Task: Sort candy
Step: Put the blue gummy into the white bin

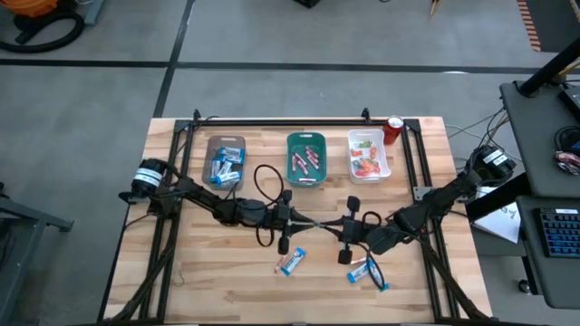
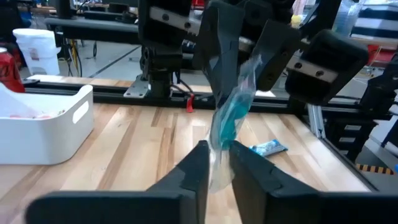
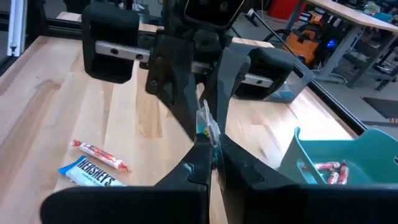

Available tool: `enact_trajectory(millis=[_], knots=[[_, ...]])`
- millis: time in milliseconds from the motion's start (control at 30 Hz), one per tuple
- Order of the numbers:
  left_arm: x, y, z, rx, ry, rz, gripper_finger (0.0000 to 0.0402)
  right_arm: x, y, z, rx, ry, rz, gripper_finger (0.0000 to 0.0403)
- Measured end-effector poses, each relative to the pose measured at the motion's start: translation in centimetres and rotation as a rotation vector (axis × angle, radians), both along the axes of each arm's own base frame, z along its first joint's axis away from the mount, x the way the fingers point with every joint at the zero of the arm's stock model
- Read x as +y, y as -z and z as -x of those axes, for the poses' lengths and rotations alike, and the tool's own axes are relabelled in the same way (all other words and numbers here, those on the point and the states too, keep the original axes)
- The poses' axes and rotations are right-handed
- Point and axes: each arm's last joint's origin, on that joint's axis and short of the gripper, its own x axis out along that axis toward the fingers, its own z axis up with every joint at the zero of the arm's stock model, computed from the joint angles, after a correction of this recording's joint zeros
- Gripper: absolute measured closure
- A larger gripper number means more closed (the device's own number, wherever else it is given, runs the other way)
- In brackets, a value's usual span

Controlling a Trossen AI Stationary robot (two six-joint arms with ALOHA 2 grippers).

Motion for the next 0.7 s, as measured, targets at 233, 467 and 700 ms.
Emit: enact_trajectory(millis=[233, 467, 700], knots=[[0.3, 0.6, 0.2, 0.104, -0.077, -0.043, 0.0294, -1.1, -0.9, 0.5, -0.012, 0.081, 0.017, 0.0391], [0.7, 0.4, 1.5, 0.3, -0.126, -0.082, 0.0258, -5.9, -1.9, 2.5, 0.089, 0.419, -0.064, 0.0391], [1.1, -0.4, 3.4, 0.489, -0.16, 0.022, 0.0253, -13.3, -1.0, 5.1, 0.15, 0.946, -0.218, 0.039]])
